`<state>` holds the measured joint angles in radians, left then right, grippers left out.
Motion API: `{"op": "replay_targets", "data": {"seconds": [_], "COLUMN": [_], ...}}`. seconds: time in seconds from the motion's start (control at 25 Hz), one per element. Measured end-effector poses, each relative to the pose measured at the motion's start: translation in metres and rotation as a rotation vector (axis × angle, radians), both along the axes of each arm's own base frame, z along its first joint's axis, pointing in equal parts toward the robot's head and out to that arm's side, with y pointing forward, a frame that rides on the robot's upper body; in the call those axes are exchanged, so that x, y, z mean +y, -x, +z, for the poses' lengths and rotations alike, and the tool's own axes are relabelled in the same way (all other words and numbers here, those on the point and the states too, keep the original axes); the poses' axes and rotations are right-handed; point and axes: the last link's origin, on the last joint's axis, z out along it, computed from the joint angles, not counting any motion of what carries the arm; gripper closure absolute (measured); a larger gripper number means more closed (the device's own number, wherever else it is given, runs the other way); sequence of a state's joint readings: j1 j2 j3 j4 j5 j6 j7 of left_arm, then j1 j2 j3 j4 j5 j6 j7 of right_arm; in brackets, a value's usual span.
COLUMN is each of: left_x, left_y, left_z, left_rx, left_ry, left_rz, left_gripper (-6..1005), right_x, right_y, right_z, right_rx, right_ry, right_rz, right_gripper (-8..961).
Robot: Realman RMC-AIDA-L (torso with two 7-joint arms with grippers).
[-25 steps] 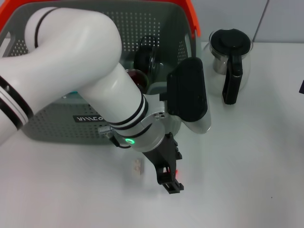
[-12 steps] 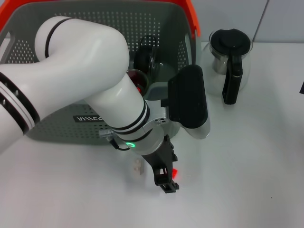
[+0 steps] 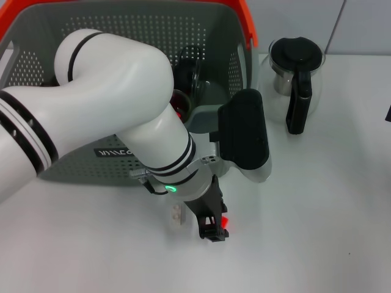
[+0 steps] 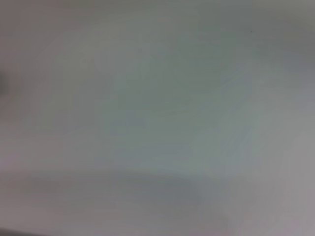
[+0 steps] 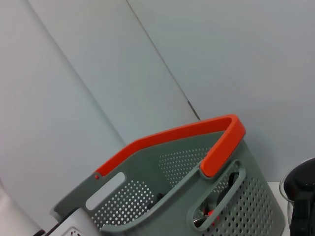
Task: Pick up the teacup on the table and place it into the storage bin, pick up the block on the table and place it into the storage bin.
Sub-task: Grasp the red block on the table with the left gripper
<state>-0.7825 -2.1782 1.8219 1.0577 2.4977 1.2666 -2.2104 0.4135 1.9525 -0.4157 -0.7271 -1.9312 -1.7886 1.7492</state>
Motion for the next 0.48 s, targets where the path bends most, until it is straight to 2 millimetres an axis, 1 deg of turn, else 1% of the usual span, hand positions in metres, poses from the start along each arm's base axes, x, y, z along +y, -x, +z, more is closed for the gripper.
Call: {"op": "replay_targets", "data": {"seconds": [0.16, 0.48], "left_x": [0.0021, 0.0013], "left_y": [0.0003, 0.0038], "left_z": [-0.0014, -0.007], "left_rx": [-0.003, 0.027], "left_ry": [-0.013, -0.008], "left_rz": [0.0, -0.002], "left_gripper": [564, 568], "right_x": [-0.0005, -0.0011], "right_y": [-0.0005, -0.0011], "right_z": [-0.0001, -0.0004], "right_rx": [0.0, 0.001], "right_ry": [0.0, 0.0], "right_rz": [-0.002, -0.003], "right_gripper": [132, 132]}}
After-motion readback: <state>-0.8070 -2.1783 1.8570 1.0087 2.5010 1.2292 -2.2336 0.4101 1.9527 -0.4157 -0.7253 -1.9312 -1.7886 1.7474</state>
